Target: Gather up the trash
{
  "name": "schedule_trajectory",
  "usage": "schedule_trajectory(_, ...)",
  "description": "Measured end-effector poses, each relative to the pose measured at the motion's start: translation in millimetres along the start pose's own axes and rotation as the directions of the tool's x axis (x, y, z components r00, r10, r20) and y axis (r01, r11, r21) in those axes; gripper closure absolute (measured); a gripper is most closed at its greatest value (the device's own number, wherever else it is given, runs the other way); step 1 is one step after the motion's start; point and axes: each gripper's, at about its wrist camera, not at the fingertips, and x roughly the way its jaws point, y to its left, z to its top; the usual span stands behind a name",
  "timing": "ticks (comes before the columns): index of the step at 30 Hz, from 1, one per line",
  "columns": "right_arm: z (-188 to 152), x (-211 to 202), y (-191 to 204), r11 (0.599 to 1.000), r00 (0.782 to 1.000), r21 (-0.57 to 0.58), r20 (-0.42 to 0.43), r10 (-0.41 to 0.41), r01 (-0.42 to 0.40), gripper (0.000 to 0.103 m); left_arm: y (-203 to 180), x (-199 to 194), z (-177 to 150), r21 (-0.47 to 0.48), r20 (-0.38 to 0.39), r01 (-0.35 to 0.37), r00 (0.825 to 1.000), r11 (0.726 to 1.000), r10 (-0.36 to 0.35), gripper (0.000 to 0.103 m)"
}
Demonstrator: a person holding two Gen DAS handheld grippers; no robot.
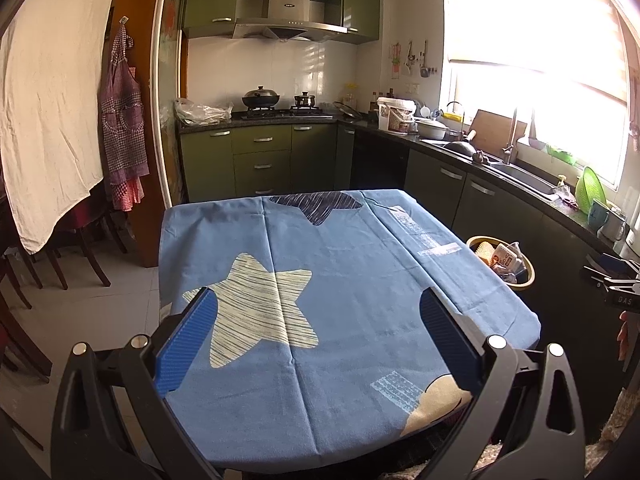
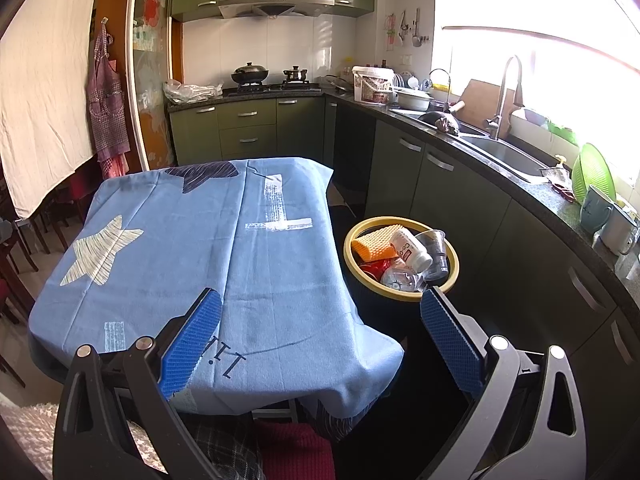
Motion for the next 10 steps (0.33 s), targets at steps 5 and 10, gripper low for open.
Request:
schedule_trajectory(5, -0.6, 6.1, -2.1, 1.000, 1.000, 0.008, -0.005, 0.003, -0.003, 0.005, -1.1, 7.4, 0.4, 0.017, -0.020, -0.024, 1.000, 1.000, 0.024, 0.007)
schedule_trajectory(10, 5.6, 21.7, 0.1, 1.000, 1.000, 0.004, -0.011, 0.023, -0.023, 0.005, 4.7, 28.1, 6.6, 0.041, -0.017, -0.084, 0.996, 0.996, 0.085, 0.007)
